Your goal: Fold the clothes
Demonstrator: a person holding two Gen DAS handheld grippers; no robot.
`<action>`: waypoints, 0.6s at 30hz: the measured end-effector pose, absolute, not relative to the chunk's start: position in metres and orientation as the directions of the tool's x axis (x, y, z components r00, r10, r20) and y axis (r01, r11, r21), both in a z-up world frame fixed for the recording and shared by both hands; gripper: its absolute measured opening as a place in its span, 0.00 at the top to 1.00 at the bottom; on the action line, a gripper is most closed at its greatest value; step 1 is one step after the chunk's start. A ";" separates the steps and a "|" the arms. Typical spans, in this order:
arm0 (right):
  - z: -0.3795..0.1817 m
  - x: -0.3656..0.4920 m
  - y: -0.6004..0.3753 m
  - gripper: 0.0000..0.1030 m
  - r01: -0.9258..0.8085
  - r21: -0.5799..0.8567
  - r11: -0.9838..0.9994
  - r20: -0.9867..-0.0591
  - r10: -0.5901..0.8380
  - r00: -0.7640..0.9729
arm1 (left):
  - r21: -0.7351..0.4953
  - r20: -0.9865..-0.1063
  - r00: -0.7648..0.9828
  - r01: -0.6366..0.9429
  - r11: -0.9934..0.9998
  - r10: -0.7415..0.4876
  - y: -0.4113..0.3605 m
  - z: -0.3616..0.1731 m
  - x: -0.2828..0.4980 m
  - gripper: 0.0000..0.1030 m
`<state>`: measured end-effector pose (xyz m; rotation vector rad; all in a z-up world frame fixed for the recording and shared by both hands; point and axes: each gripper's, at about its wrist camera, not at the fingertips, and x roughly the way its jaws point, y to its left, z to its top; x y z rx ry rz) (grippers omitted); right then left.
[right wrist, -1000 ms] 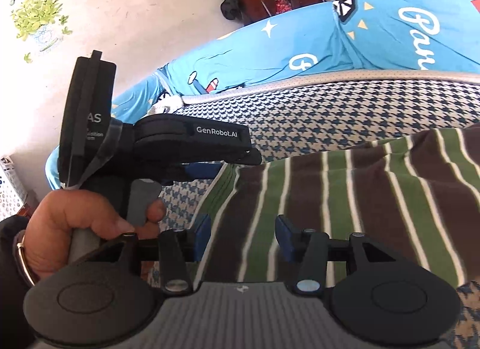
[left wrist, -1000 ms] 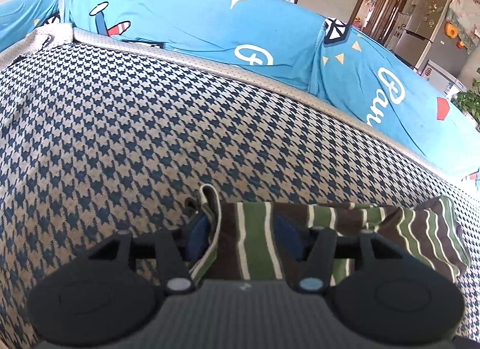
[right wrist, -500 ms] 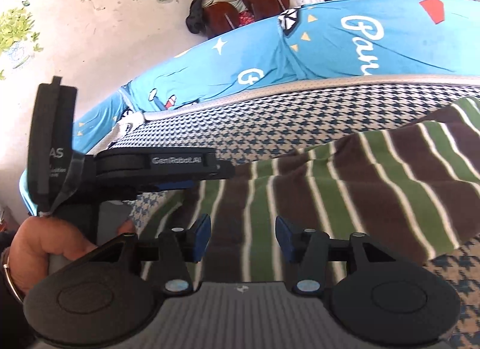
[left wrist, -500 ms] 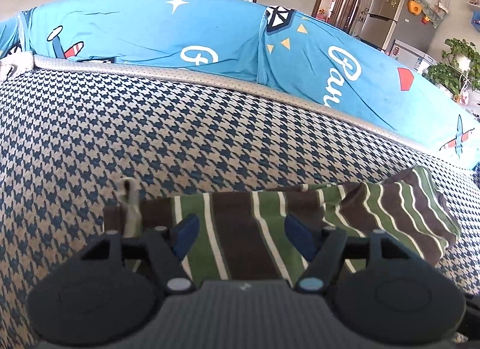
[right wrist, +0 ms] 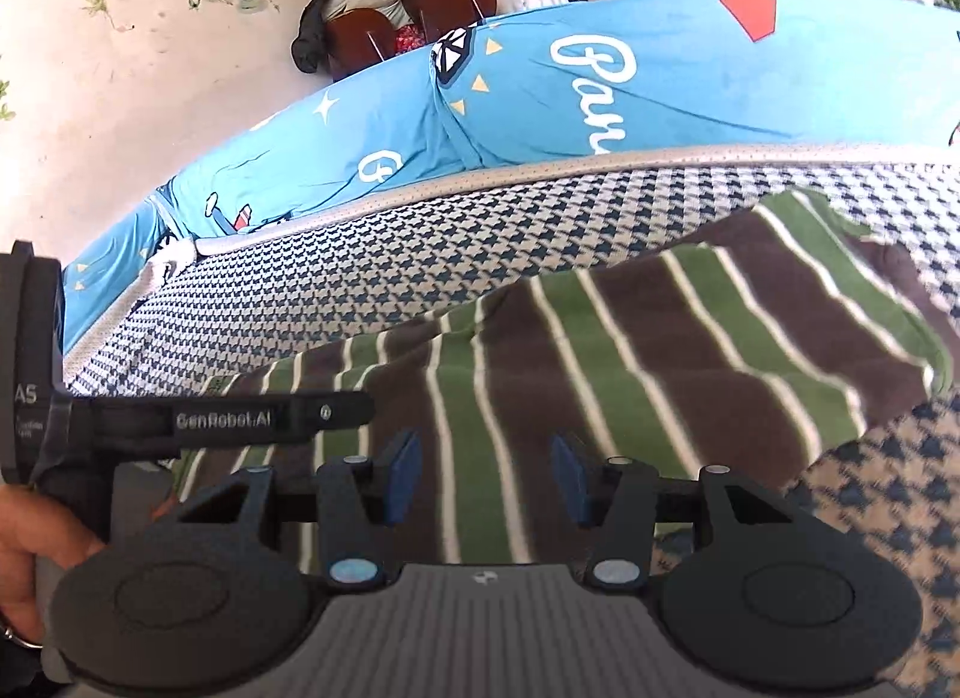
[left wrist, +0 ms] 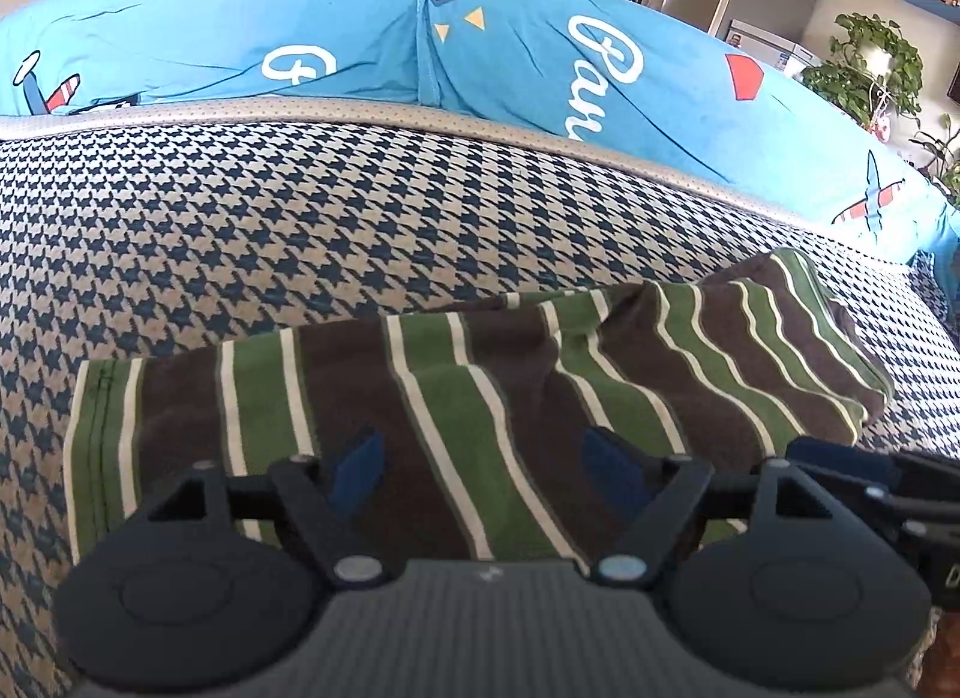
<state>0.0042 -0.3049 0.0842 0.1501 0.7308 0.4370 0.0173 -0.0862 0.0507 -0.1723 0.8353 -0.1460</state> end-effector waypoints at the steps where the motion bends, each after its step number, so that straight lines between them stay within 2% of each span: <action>1: 0.086 0.008 -0.307 0.53 -0.337 0.271 0.902 -0.611 0.432 0.664 | -0.206 -0.724 0.661 0.065 0.976 -0.197 -0.088 0.050 0.017 0.21; 6: 0.092 0.026 -0.318 0.53 -0.343 0.238 0.909 -0.601 0.415 0.683 | -0.189 -0.724 0.662 0.083 0.979 -0.196 -0.097 0.051 0.018 0.14; 18: 0.077 0.071 -0.318 0.53 -0.317 0.164 0.934 -0.634 0.345 0.692 | -0.165 -0.720 0.669 0.094 0.982 -0.185 -0.103 0.052 0.017 0.09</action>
